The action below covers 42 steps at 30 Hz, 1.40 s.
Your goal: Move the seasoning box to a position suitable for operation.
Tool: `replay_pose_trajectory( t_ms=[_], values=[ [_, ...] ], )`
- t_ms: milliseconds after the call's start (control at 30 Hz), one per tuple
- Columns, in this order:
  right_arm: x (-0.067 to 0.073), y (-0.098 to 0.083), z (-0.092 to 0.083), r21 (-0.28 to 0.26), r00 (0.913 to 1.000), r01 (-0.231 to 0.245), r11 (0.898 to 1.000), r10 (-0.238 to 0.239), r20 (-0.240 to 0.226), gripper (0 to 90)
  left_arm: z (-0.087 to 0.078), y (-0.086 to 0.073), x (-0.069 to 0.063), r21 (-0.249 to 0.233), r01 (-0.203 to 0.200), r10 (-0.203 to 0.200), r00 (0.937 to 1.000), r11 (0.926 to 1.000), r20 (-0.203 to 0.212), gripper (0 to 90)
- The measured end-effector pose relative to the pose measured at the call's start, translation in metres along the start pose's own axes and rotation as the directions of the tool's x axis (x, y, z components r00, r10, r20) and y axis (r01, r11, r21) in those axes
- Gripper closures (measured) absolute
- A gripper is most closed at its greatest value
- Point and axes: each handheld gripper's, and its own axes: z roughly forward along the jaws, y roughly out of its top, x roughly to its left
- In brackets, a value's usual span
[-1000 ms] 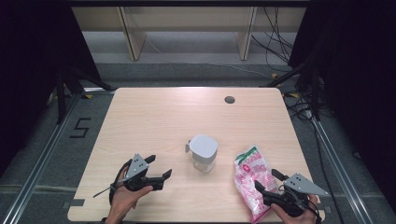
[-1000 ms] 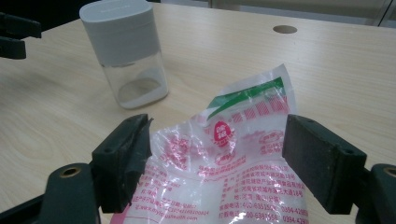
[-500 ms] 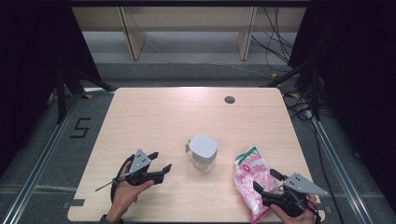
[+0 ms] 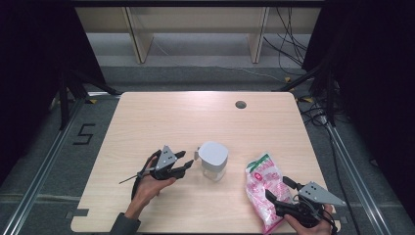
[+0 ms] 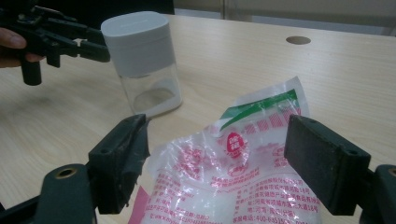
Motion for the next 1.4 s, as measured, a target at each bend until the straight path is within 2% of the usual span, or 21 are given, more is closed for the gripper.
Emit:
replay_pose_trajectory(
  t_ms=[67,167,300,400,500,533,567,600,667,733,867,933,967,1000,1133,1167,1200,1267,1333,1367,1400],
  values=[
    [0.0,0.0,0.001,-0.007,1.0,-0.002,1.0,0.002,-0.001,23.0,0.008,0.001,0.0,0.015,-0.018,0.018,0.9998,0.9997,0.007,54.7],
    [0.0,-0.001,0.001,-0.004,1.0,0.008,1.0,-0.008,0.001,23.0,0.02,0.003,0.001,0.022,-0.016,0.016,0.9999,0.9996,-0.003,56.9],
    [0.0,-0.001,0.002,0.002,1.0,0.0,1.0,0.0,-0.005,23.1,0.035,0.008,0.005,-0.017,-0.03,0.03,0.9993,0.9994,0.022,60.5],
    [-0.001,-0.001,0.002,-0.003,1.0,0.007,1.0,-0.007,0.0,23.2,0.039,0.011,0.007,-0.03,-0.047,0.048,0.9984,0.9984,0.028,61.9],
    [0.0,-0.001,0.002,0.001,0.9999,-0.003,1.0,0.003,-0.01,23.8,0.043,0.013,0.008,-0.019,-0.072,0.073,0.9969,0.9972,0.03,66.0],
    [0.0,-0.001,0.003,-0.008,1.0,-0.002,1.0,0.002,-0.006,24.4,0.045,0.013,0.01,-0.024,-0.096,0.097,0.9936,0.9951,0.058,69.1],
    [0.0,-0.001,0.003,-0.008,1.0,-0.002,1.0,0.002,-0.006,24.4,0.045,0.013,0.01,-0.024,-0.096,0.097,0.9936,0.9951,0.058,72.1],
    [0.0,-0.002,0.002,-0.011,1.0,0.0,1.0,0.0,-0.003,24.4,0.046,0.013,0.008,-0.019,-0.075,0.076,0.9955,0.997,0.056,72.1],
    [0.0,-0.001,0.001,-0.012,1.0,0.001,1.0,0.0,0.001,24.5,0.045,0.013,0.008,-0.016,-0.095,0.096,0.9935,0.9953,0.062,75.4],
    [0.0,-0.001,0.0,0.007,1.0,0.0,1.0,0.0,0.001,24.5,0.042,0.012,0.008,-0.007,-0.075,0.075,0.9961,0.9972,0.047,75.6],
    [-0.001,0.0,0.0,-0.003,0.9999,0.01,1.0,-0.01,0.0,24.5,0.037,0.011,0.008,-0.007,-0.071,0.071,0.9966,0.9974,0.041,75.4],
    [-0.002,-0.001,0.0,-0.003,0.9998,0.021,1.0,-0.021,0.002,24.6,0.032,0.009,0.007,0.003,-0.055,0.055,0.998,0.9985,0.031,74.7],
    [-0.001,-0.001,-0.001,-0.005,1.0,-0.004,1.0,0.004,0.0,24.8,0.029,0.008,0.007,0.011,-0.046,0.046,0.9986,0.9989,0.026,74.5],
    [-0.001,0.0,0.0,-0.015,1.0,0.004,1.0,-0.004,0.004,24.9,0.026,0.008,0.006,0.022,-0.035,0.035,0.9992,0.9991,0.02,74.2],
    [0.0,-0.001,-0.002,0.004,0.9999,-0.013,1.0,0.013,0.006,24.9,0.013,0.003,0.003,0.026,-0.028,0.028,0.9996,0.9993,0.011,72.6],
    [0.001,-0.001,-0.002,-0.002,0.9998,-0.017,1.0,0.017,0.005,25.0,0.01,0.002,0.004,0.024,-0.048,0.047,0.9988,0.9986,0.012,72.2],
    [0.0,0.0,-0.001,-0.014,0.9999,0.015,1.0,-0.015,0.003,25.3,0.007,0.0,0.003,0.024,-0.035,0.035,0.9993,0.9991,0.014,71.3],
    [0.001,0.0,-0.001,-0.017,1.0,0.001,1.0,-0.001,-0.001,25.3,0.001,-0.003,0.002,0.019,-0.033,0.033,0.9994,0.9993,0.006,70.9],
    [0.0,0.0,-0.001,-0.011,0.9999,0.013,1.0,-0.013,0.004,25.3,-0.005,-0.005,0.002,0.023,-0.037,0.037,0.9992,0.999,0.015,70.1],
    [0.003,0.0,-0.002,-0.006,0.9999,-0.016,1.0,0.016,0.005,25.3,-0.007,-0.007,0.0,0.014,-0.043,0.043,0.9989,0.999,0.02,69.6],
    [0.002,-0.001,-0.002,0.001,0.9999,-0.009,1.0,0.009,0.006,25.3,-0.013,-0.01,-0.002,0.015,-0.03,0.029,0.9989,0.9995,0.036,68.8]
  ],
)
